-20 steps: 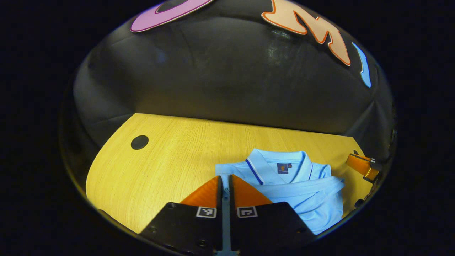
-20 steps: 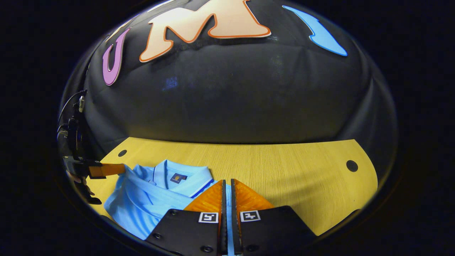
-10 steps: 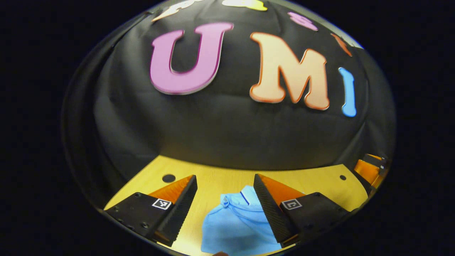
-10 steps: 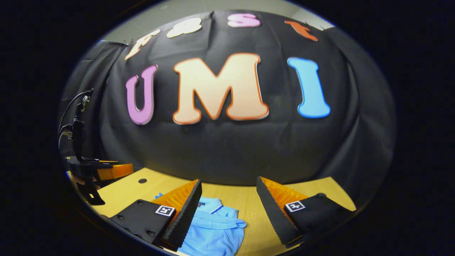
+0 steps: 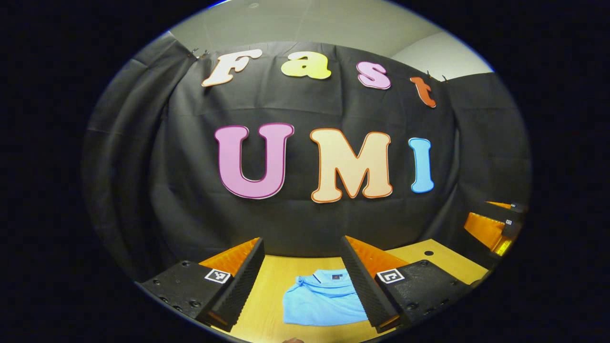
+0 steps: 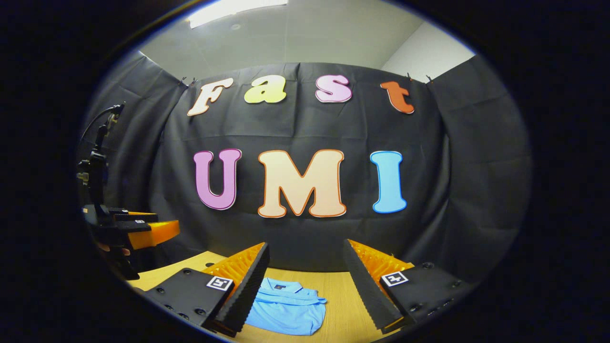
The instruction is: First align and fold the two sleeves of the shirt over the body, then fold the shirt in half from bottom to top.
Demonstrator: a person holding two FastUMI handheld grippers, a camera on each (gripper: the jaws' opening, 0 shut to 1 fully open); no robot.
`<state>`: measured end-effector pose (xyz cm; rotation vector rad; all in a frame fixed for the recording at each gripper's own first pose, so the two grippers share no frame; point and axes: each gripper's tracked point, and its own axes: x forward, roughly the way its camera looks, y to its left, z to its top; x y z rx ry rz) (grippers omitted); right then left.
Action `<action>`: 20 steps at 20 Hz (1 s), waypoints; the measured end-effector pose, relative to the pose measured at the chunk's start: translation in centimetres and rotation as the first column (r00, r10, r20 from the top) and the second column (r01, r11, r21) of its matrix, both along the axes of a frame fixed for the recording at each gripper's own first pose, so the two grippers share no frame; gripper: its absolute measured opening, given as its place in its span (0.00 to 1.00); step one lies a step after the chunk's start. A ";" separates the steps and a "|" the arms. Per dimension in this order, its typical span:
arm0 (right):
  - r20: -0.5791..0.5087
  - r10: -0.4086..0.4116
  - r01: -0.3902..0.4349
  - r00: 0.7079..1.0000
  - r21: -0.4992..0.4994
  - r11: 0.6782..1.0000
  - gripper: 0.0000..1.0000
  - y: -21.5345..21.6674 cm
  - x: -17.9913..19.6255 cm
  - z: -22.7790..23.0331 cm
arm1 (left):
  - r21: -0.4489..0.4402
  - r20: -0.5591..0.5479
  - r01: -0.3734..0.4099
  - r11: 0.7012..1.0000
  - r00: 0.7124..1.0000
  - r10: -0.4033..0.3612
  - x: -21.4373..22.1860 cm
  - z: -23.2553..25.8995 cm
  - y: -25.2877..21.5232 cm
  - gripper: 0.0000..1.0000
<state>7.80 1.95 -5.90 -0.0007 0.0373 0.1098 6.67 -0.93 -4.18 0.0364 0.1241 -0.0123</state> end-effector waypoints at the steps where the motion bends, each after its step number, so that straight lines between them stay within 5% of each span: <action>1: 0.005 -0.007 0.007 1.000 0.001 1.000 0.97 0.2 -1.3 0.6 | 0.007 0.008 -0.002 1.000 1.000 0.002 -1.4 0.6 0.3 0.94; 9: 0.073 0.019 -0.016 0.997 -0.047 0.999 0.97 3.1 -10.5 4.5 | 0.009 0.063 -0.025 1.000 0.998 0.025 -9.4 4.7 2.7 0.93; 20: 0.109 -0.009 0.011 0.994 -0.016 1.000 0.97 3.1 -13.3 7.1 | 0.033 0.135 -0.003 0.999 0.991 -0.001 -12.8 8.0 2.5 0.95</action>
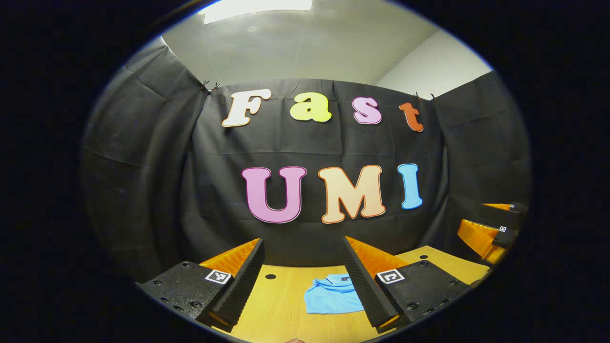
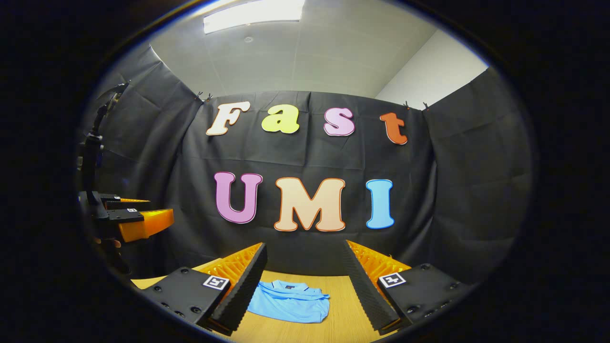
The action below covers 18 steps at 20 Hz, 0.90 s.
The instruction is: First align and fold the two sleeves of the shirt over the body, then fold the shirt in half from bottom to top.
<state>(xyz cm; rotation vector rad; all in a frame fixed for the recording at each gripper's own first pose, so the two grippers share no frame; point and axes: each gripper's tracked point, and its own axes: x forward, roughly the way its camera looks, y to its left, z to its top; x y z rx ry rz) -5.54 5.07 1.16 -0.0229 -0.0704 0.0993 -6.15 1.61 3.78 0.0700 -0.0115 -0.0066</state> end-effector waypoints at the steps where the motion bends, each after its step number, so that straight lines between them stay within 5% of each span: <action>1: 0.004 -0.001 0.001 1.000 0.000 1.000 0.98 0.0 -0.2 0.2 | -0.001 0.001 0.002 1.000 1.000 -0.002 -0.1 0.1 -0.1 0.94; 18: 0.109 -0.020 0.023 0.994 -0.026 0.999 0.97 0.9 -2.1 4.4 | -0.019 0.047 0.042 0.999 0.998 -0.041 1.4 3.3 -1.3 0.94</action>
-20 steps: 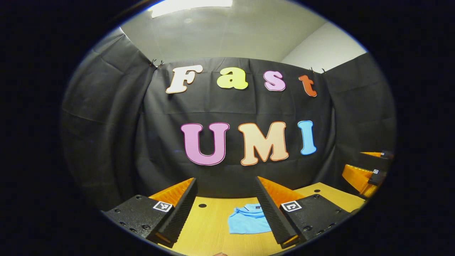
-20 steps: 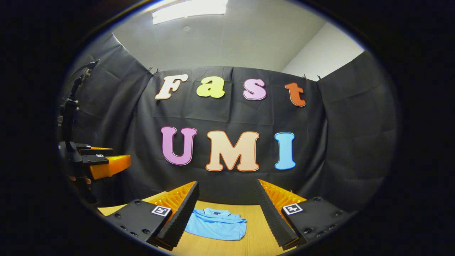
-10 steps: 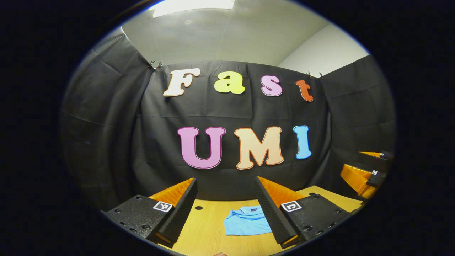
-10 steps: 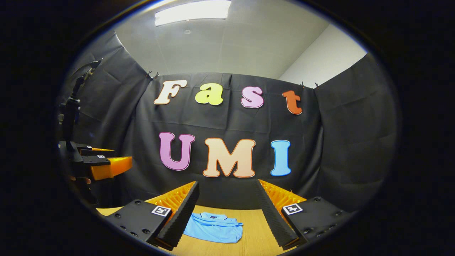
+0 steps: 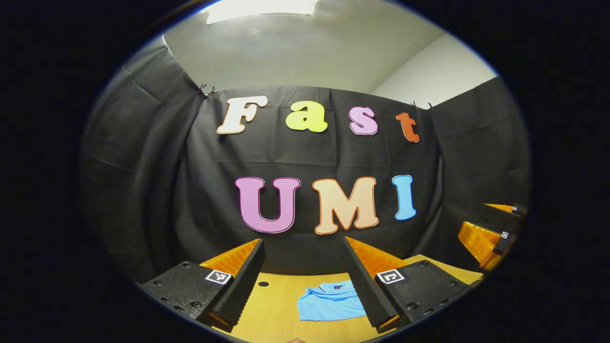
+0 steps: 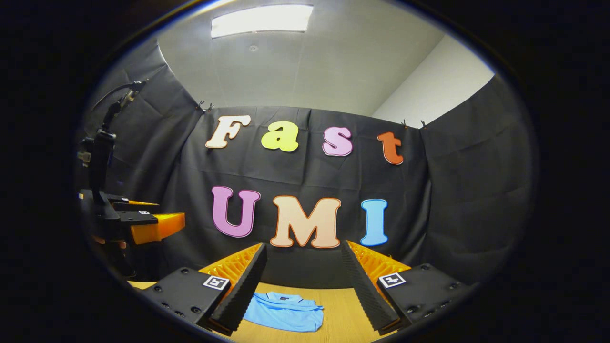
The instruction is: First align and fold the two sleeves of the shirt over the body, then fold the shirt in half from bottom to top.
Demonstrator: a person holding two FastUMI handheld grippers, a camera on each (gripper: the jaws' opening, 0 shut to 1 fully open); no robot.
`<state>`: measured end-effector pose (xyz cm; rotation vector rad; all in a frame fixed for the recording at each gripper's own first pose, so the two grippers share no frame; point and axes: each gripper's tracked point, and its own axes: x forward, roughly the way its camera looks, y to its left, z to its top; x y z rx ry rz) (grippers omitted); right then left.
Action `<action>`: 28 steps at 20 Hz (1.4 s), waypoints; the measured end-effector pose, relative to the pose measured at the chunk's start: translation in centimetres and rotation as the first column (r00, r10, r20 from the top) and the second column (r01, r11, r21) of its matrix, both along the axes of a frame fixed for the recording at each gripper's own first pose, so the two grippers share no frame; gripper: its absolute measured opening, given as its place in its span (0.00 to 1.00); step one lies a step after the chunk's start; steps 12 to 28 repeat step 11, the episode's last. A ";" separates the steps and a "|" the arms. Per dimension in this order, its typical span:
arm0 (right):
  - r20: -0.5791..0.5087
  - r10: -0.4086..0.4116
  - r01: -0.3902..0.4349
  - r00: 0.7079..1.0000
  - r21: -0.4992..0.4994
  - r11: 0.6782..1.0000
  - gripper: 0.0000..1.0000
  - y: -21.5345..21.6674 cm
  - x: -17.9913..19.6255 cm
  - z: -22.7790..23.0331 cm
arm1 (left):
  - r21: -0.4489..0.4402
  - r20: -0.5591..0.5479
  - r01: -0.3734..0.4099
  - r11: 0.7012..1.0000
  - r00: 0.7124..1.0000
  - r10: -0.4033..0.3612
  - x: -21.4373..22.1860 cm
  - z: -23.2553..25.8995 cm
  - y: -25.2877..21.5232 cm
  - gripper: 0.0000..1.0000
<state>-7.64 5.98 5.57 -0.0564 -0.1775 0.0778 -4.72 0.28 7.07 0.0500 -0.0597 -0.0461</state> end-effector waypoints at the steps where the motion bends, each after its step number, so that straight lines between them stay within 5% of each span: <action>1: 0.002 0.000 0.000 1.000 -0.002 1.000 0.97 0.1 -0.1 0.0 | 0.000 0.000 0.005 1.000 1.000 -0.005 0.1 0.0 -0.1 0.94; 28: -0.006 -0.014 0.014 1.000 -0.001 1.000 0.99 -0.6 -0.5 -0.1 | -0.014 -0.011 0.044 0.999 0.999 -0.044 1.2 0.1 -1.7 0.94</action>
